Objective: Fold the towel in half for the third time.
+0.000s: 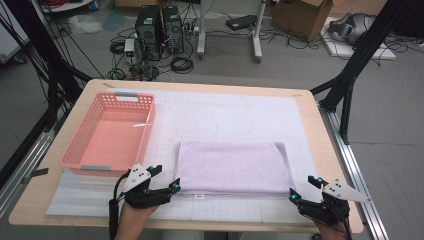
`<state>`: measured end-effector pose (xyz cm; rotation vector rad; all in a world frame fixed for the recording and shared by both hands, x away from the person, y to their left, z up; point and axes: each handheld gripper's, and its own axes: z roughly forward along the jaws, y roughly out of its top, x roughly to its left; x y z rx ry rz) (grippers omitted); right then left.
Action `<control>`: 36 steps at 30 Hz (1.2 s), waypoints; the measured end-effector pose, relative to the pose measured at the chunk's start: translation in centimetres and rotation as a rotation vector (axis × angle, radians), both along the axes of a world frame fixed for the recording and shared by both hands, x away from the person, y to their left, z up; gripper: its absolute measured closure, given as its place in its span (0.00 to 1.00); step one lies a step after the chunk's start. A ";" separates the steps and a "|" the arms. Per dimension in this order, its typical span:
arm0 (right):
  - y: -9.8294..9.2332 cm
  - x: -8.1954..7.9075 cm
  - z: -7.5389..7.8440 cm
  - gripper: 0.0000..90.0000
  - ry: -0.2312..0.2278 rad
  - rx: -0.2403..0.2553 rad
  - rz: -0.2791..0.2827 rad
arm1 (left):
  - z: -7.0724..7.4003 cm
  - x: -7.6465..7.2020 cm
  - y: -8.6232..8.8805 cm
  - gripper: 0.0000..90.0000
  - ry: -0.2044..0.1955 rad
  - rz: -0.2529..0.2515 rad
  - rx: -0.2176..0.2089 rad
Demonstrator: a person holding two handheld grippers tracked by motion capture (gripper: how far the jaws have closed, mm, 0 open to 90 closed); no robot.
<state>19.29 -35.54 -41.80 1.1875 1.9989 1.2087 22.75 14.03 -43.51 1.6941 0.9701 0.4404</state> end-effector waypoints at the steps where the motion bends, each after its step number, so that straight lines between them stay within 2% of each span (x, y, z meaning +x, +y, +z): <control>1: 0.0 0.0 0.0 0.22 -0.001 0.002 0.000 | 0.0 0.0 -0.1 0.23 0.002 0.000 0.002; 9: 0.2 0.2 -0.1 0.22 0.011 0.001 0.010 | -0.6 0.4 -0.7 0.24 0.048 -0.012 0.039; 15: -0.1 0.3 -0.3 0.20 0.033 -0.004 0.019 | -1.2 0.9 -1.5 0.27 0.104 -0.014 0.081; 19: 0.0 0.4 -0.3 0.20 0.047 0.014 0.041 | -1.5 1.0 -1.7 0.28 0.132 -0.008 0.100; 22: 0.6 0.7 0.4 0.21 0.050 0.038 0.068 | -1.6 1.2 -1.9 0.31 0.155 -0.005 0.119; 25: 1.2 1.1 1.3 0.23 0.023 0.056 0.094 | -1.8 1.3 -2.1 0.32 0.174 -0.009 0.137; 30: 2.6 2.5 2.3 0.26 0.014 0.084 0.132 | -1.8 1.4 -2.4 0.37 0.202 -0.010 0.162; 36: 5.7 5.5 3.6 0.27 0.016 0.054 0.196 | -1.6 1.3 -2.6 0.46 0.222 -0.023 0.167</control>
